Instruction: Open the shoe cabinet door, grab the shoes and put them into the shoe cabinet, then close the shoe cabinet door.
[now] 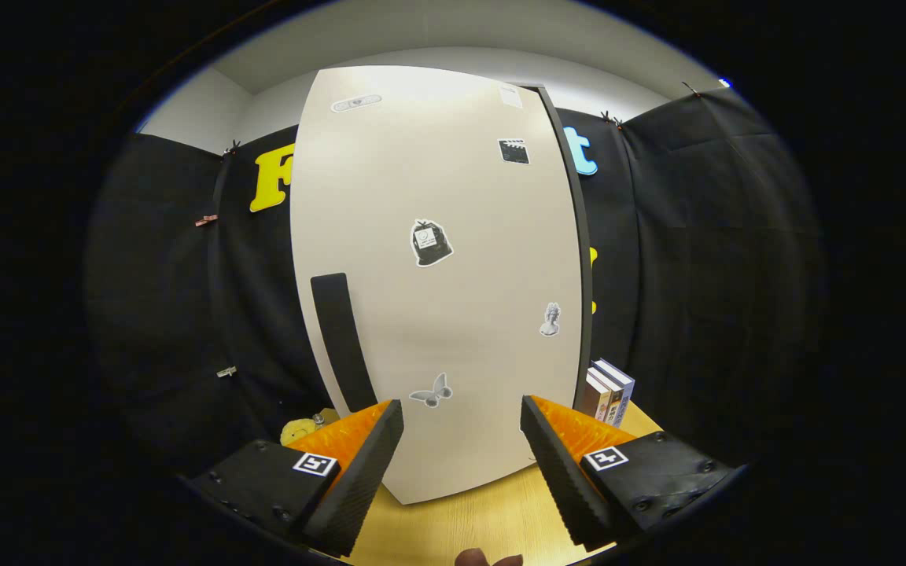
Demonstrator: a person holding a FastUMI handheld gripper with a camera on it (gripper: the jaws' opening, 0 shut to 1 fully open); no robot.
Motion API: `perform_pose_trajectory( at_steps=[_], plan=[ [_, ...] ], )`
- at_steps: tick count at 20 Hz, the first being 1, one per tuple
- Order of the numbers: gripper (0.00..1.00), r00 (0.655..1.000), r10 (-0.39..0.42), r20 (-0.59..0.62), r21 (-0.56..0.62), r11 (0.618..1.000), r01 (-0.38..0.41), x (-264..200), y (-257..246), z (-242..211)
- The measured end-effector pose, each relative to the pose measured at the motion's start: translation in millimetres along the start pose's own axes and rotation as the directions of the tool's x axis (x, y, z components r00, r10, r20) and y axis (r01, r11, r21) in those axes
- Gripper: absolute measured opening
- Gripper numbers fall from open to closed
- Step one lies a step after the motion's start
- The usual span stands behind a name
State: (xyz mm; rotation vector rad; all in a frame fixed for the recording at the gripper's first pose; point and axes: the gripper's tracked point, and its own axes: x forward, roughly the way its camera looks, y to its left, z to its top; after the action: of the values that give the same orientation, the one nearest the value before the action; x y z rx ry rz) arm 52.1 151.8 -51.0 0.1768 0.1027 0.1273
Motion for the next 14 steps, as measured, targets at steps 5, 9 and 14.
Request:
perform_pose_trajectory(
  at_steps=[5,9,14],
  plan=[
    [0.98,1.0,-0.021,0.008,0.012,1.0,0.021,0.0,-11.7,5.6],
    [0.98,1.0,-0.023,0.007,0.01,1.0,0.023,-0.6,-12.6,3.4],
    [0.98,1.0,-0.021,0.001,0.013,1.0,0.021,-1.5,-13.5,1.1]
  ],
)
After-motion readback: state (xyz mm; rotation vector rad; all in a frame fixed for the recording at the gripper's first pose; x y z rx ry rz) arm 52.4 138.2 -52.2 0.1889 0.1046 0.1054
